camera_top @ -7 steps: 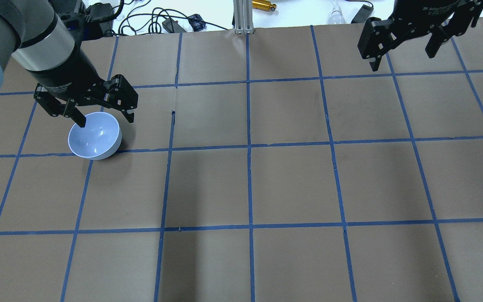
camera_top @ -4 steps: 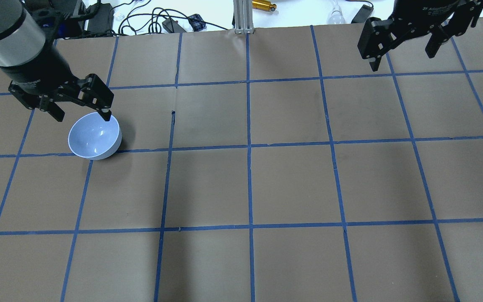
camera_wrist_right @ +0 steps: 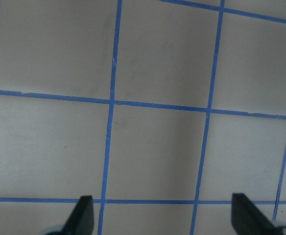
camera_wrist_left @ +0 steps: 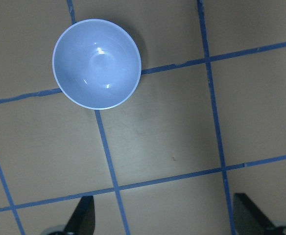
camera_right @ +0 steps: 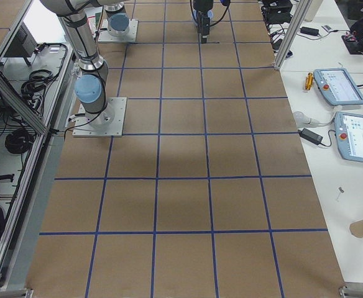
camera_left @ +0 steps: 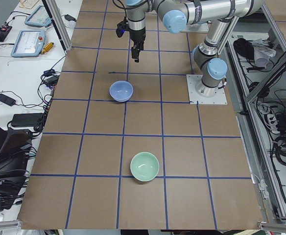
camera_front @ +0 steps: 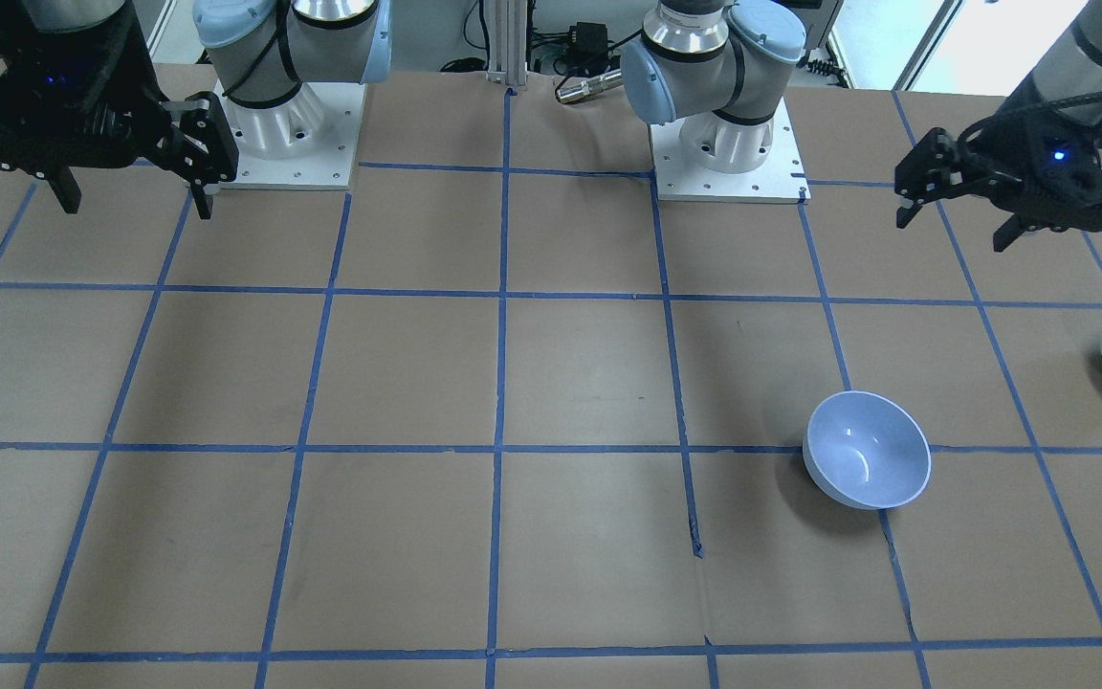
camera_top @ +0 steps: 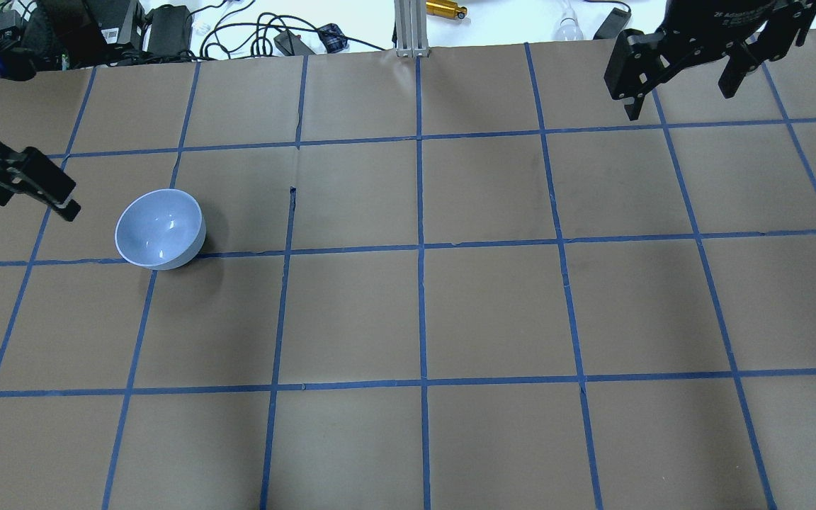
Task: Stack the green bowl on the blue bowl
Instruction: 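Move the left gripper away from the blue bowl toward the robot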
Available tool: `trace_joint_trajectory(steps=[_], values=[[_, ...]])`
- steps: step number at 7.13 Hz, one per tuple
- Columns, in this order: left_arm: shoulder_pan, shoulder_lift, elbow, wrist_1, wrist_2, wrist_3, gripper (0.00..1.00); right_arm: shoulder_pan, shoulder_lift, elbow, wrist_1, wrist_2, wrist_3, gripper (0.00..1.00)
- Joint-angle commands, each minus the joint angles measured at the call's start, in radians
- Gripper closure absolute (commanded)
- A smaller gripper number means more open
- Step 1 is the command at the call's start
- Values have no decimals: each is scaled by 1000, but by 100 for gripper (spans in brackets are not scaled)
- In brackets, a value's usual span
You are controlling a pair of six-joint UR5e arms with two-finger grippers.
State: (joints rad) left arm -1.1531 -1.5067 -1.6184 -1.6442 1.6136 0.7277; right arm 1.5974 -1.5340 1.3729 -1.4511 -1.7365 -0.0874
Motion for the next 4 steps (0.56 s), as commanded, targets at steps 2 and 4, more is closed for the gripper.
trace_joint_trajectory(steps=[2,4], values=[[246,-24,-8,13,-1,405,0,1,0,0,0,0,0,0],[372,-71,-9,74,6,672,0,0,0,0,0,0,0,0]])
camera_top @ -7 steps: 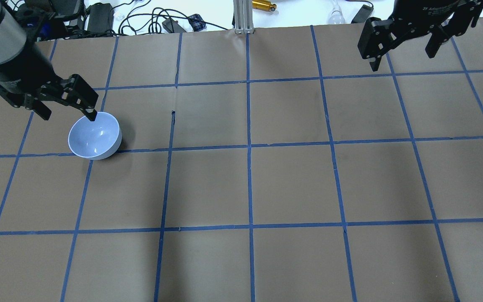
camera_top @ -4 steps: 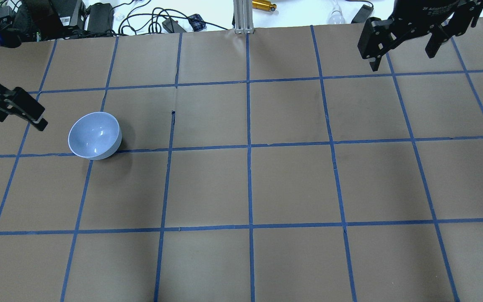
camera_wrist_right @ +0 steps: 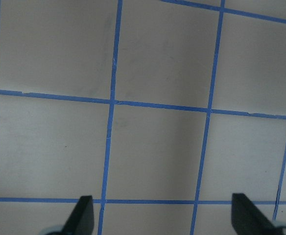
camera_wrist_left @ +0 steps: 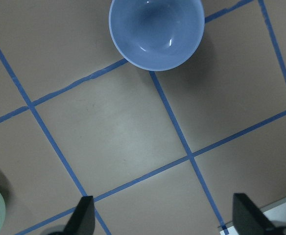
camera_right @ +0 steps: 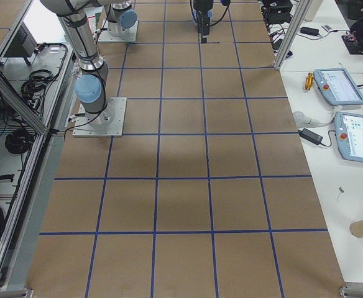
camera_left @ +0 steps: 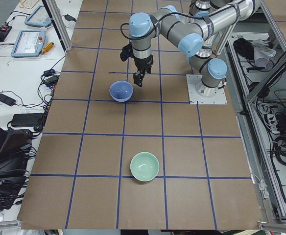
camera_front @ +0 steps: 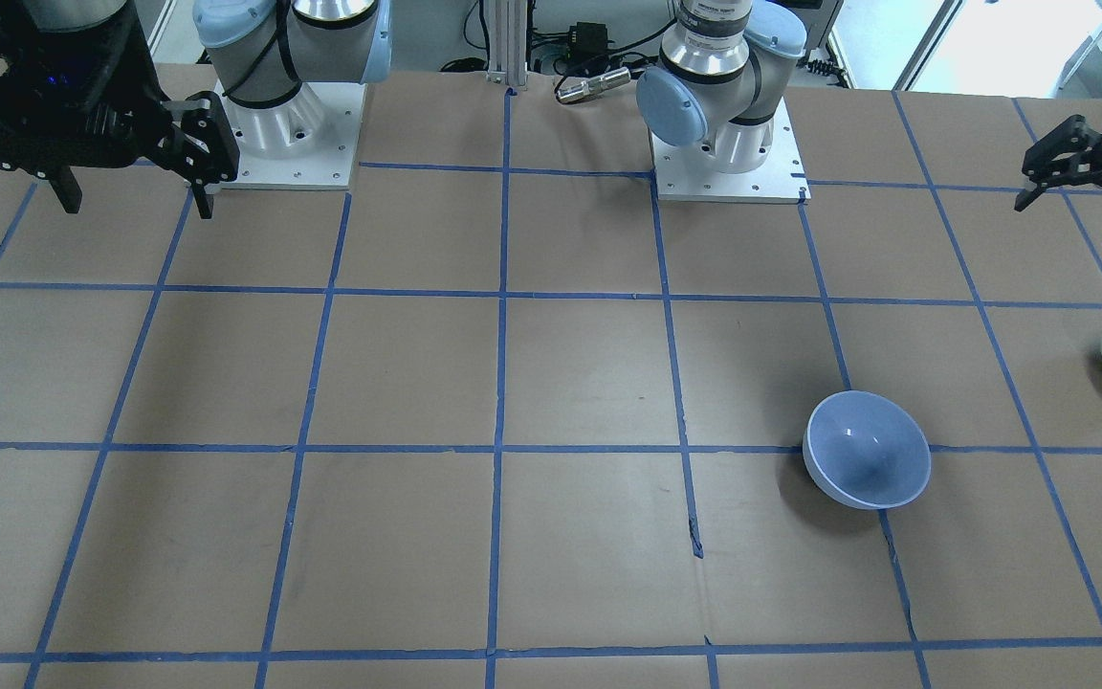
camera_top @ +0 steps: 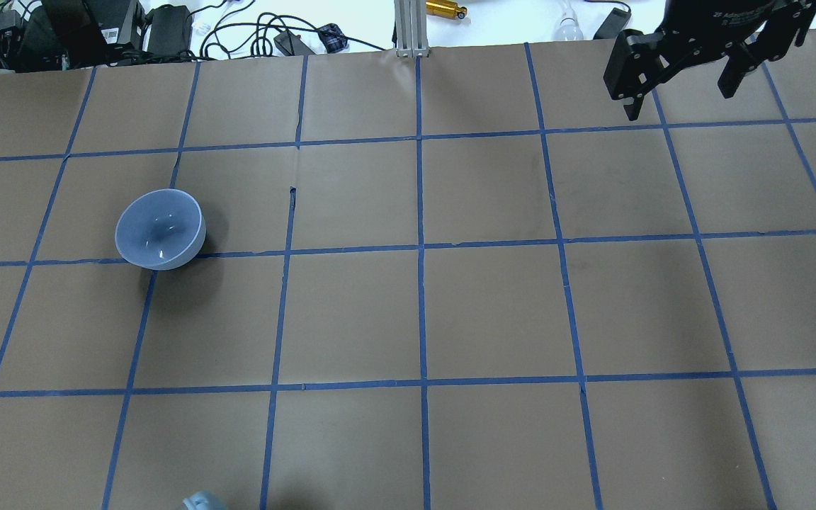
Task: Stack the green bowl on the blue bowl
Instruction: 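Move the left gripper away from the blue bowl toward the robot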
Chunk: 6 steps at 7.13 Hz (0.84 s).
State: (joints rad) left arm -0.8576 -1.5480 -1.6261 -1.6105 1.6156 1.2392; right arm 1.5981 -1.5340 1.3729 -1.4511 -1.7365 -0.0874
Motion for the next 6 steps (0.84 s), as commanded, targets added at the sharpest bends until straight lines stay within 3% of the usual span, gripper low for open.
trace_joint_trajectory(steps=[1,4,6], values=[[122,-61,-9,108,6,260,0,0,0,0,0,0,0,0],[303,-168,-34,301,0,649,0,-1,0,0,0,0,0,0],[377,-257,-34,380,-8,787,0,-1,0,0,0,0,0,0]])
